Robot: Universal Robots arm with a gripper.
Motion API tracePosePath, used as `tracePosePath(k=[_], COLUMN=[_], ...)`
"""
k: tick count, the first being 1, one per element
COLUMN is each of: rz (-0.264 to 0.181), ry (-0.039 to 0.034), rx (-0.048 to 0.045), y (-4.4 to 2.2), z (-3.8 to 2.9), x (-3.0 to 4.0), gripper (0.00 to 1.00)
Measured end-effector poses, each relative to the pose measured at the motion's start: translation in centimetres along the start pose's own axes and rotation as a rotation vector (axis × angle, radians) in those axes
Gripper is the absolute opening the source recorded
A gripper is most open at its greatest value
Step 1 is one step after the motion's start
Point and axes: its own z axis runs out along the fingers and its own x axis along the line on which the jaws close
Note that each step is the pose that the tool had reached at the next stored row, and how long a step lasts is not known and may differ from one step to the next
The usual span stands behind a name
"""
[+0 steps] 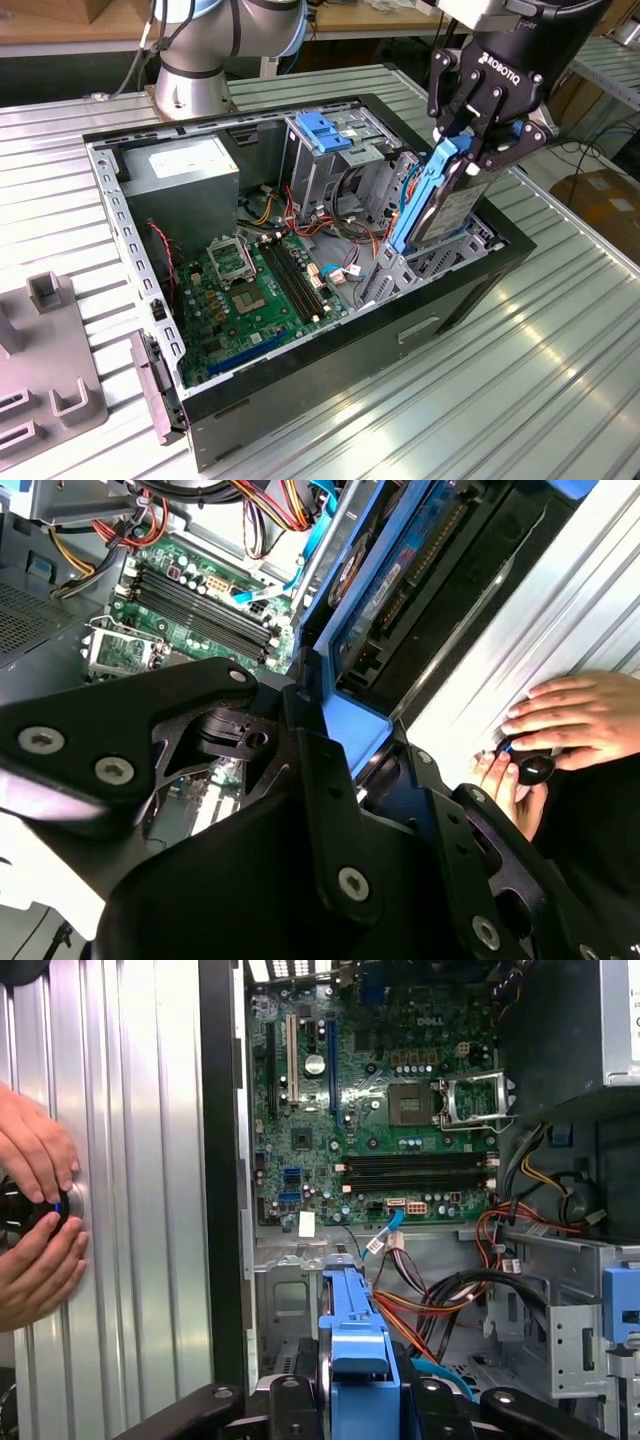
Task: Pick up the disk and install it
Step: 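Insert the disk into the insertion slot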
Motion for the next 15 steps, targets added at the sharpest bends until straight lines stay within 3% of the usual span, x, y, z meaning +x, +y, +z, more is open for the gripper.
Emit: tracePosePath(k=[5,15], rz=[-0.004,-0.009], ry=[0.0000,-0.0001], rx=[0.0000,0.0000], y=[0.00,0.01], z=[0.32,1.80], x=[0.00,-0.01], gripper=[0.37,0.37])
